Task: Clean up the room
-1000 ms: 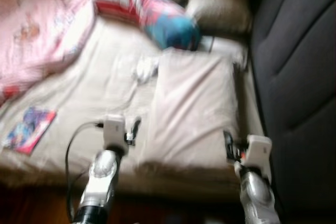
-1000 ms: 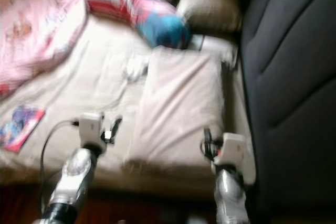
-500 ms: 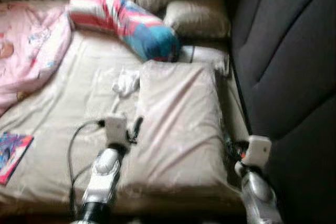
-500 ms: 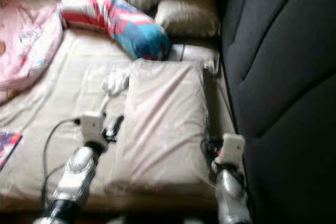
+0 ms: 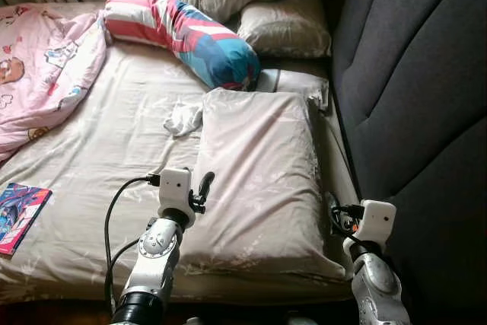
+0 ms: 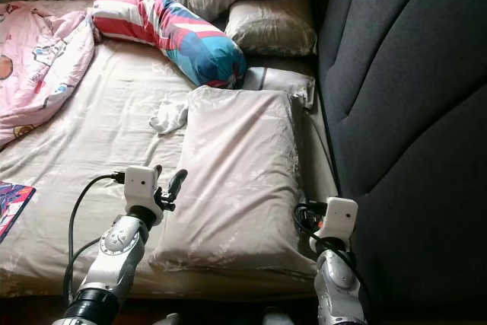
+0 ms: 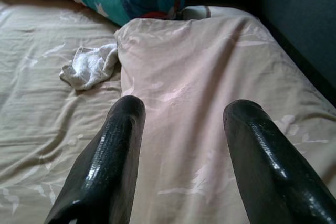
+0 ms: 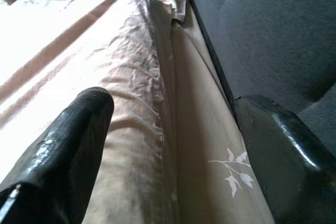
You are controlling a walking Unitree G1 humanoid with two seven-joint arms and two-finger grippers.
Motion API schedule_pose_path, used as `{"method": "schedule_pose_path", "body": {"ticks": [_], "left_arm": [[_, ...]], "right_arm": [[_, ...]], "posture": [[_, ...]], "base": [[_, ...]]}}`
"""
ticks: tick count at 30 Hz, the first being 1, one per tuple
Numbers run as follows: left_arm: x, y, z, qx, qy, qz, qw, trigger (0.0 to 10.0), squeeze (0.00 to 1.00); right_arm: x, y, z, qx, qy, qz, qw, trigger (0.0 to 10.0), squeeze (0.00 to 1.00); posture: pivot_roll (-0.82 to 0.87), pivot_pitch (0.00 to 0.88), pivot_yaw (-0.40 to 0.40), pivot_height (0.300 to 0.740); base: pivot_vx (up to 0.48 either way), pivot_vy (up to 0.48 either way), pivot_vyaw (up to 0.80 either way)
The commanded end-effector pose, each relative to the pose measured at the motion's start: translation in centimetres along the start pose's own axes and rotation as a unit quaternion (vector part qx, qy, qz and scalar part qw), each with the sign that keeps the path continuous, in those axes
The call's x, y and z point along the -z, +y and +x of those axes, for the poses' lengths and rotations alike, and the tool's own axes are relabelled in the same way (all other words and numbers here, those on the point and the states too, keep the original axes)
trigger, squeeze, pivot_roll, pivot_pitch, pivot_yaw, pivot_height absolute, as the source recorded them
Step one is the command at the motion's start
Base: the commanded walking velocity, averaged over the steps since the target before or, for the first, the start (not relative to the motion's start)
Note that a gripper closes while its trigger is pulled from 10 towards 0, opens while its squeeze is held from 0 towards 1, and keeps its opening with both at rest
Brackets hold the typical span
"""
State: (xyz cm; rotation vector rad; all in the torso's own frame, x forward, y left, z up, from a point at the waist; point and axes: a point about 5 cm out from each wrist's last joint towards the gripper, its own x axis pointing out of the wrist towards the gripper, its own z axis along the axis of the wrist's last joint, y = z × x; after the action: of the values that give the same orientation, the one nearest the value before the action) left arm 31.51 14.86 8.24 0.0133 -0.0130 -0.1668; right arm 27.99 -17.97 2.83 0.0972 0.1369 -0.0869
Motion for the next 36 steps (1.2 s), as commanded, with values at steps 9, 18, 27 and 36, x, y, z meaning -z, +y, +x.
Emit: {"method": "schedule_pose_path", "body": {"ticks": [9, 18, 27, 36], "left_arm": [[0.66, 0.18, -0.13, -0.007, 0.016, -0.016, 1.0, 10.0, 0.0], [0.5, 0.11, 0.35, 0.003, 0.021, -0.027, 0.999, 10.0, 0.0], [0.43, 0.11, 0.43, 0.001, 0.016, -0.023, 1.0, 10.0, 0.0], [0.48, -0.15, 0.42, 0.004, 0.016, -0.025, 1.0, 10.0, 0.0]], "right_arm": [[0.7, 0.16, -0.55, -0.011, 0.012, -0.005, 1.0, 10.0, 0.0], [0.3, -0.13, -0.35, 0.001, 0.002, 0.0, 1.0, 10.0, 0.0], [0.09, -0.22, -0.2, 0.008, 0.0, -0.003, 1.0, 10.0, 0.0], [0.49, -0.03, -0.07, 0.009, 0.017, -0.009, 1.0, 10.0, 0.0]], "posture": [[-0.14, 0.218, 0.012, 0.74], [-0.14, 0.219, 0.012, 0.74], [-0.14, 0.208, 0.014, 0.74], [-0.14, 0.198, 0.016, 0.711]], "base": [[0.0, 0.0, 0.41], [0.0, 0.0, 0.0], [0.0, 0.0, 0.0], [0.0, 0.0, 0.0]]}}
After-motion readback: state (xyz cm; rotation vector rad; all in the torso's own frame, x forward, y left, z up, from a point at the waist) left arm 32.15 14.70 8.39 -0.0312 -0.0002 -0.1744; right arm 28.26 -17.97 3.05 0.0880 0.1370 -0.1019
